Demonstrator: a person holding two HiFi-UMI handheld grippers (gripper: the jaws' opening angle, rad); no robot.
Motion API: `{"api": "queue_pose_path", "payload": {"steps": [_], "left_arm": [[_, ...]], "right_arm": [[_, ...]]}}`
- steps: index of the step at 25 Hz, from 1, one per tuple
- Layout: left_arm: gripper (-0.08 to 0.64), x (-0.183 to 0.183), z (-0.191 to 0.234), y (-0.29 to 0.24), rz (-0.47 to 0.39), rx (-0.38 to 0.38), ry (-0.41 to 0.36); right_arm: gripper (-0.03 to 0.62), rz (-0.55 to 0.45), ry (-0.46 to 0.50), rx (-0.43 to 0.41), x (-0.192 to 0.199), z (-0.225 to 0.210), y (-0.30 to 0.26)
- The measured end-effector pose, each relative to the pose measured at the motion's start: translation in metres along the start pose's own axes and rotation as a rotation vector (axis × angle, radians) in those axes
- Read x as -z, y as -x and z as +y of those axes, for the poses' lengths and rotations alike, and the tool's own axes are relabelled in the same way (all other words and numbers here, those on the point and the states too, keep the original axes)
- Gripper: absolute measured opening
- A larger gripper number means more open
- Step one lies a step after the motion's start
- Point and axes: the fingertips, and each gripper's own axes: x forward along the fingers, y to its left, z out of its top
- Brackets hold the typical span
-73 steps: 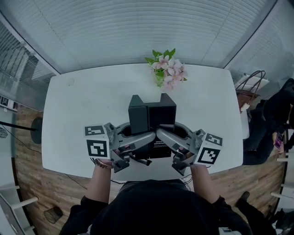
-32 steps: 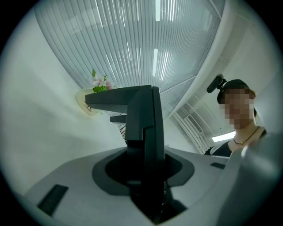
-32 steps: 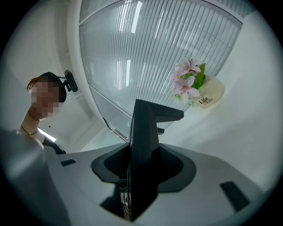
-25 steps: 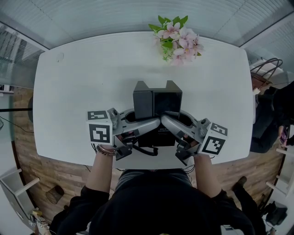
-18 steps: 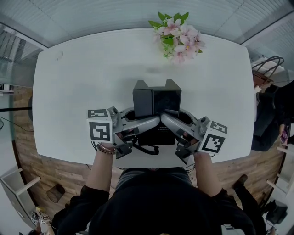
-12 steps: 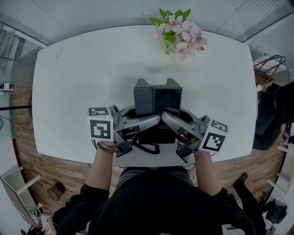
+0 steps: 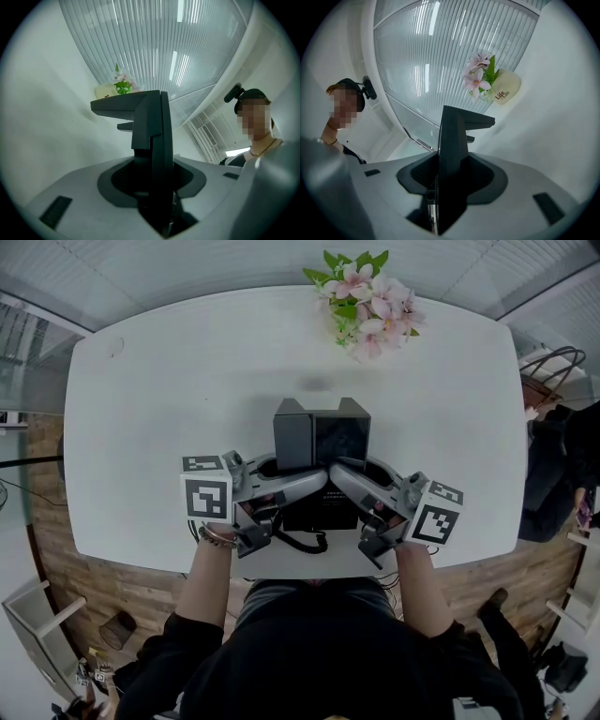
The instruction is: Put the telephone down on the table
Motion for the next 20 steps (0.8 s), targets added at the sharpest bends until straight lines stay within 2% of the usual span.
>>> {"api": "queue_pose_path", "payload": {"steps": [20], "left_arm": [[0.183,0.006,0.017,0.001,-0.005,-0.015,0.052]], "right_arm": [[0.187,0.021,-0.046,0.021,0.008,-0.017,-0.003]]}}
